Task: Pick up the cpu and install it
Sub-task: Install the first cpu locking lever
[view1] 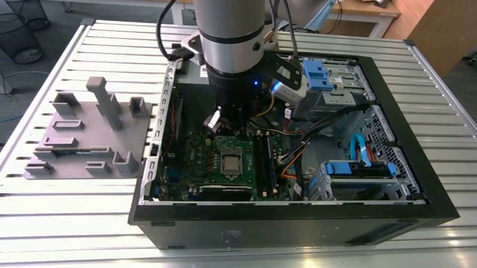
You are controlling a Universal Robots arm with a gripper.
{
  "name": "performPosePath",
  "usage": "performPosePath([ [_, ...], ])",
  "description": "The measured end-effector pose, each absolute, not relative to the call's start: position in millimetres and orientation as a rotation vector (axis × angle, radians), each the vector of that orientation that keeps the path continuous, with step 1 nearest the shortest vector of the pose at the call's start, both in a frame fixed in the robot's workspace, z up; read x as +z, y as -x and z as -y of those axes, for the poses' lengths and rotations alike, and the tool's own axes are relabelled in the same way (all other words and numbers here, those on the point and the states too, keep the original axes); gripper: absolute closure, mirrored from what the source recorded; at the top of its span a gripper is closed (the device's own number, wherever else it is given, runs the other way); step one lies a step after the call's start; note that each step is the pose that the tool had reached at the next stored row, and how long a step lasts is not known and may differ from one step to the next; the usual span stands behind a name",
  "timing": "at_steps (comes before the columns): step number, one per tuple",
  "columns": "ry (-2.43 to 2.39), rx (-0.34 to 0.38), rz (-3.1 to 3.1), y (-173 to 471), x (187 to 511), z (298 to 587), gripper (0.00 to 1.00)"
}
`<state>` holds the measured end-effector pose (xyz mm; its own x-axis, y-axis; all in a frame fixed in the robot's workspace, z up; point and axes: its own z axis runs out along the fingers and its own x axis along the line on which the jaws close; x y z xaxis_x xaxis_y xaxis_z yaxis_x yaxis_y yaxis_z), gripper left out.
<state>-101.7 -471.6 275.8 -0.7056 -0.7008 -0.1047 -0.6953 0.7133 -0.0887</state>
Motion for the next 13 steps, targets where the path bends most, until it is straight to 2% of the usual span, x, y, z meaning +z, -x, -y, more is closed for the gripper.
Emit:
performPosePath([
  [13, 1.144, -0.058, -2.793, 100.5, 275.6, 470.9, 0.89],
])
